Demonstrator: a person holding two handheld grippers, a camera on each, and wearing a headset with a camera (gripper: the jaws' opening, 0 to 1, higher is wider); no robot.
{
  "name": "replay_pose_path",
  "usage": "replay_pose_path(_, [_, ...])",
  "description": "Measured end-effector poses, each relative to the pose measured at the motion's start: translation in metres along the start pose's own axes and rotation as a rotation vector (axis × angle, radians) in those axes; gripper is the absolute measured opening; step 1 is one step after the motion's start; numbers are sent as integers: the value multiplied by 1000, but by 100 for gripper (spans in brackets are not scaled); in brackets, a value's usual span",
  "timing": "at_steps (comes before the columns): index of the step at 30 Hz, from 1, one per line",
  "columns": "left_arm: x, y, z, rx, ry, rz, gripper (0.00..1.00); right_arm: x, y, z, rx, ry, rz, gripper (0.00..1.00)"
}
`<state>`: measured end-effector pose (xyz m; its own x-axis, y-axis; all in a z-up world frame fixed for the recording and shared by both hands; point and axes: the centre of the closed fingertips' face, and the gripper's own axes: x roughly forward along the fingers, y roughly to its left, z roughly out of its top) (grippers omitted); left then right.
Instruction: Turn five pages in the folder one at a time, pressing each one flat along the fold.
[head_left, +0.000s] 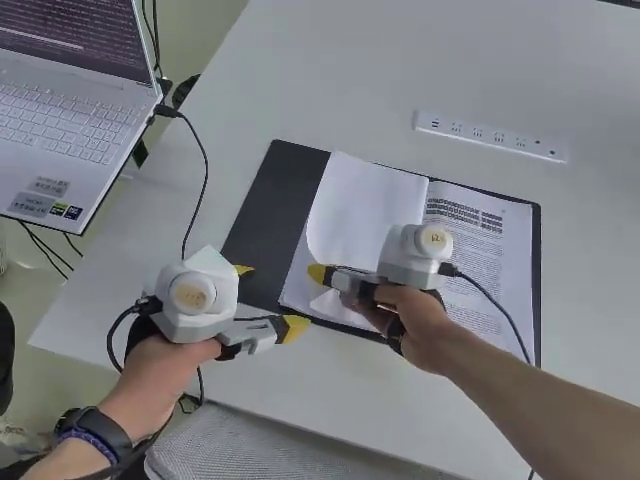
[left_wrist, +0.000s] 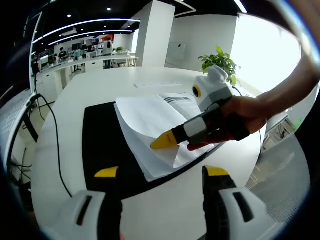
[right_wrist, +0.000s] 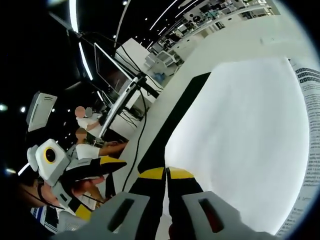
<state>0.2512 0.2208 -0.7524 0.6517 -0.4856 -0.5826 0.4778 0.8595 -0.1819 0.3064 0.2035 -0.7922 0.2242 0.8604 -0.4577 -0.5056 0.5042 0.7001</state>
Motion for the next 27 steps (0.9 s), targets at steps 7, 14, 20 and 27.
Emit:
replay_pose_path(7, [8,5,-4,3,28,-5,64,0,-4,-10,-8,11,-14,13])
replay_pose_path(14, [18,12,3,-41,19,-14,55,-18,0,-4,-33,-23,12,23])
replay_pose_path(20, [30,10,6,1,36,-22,47,-50,-9,-12,-40,-50,-4,26])
replay_pose_path(27, [47,1,19,14,17,-67,29,-84,-25,-14,-13,-106,-45,25])
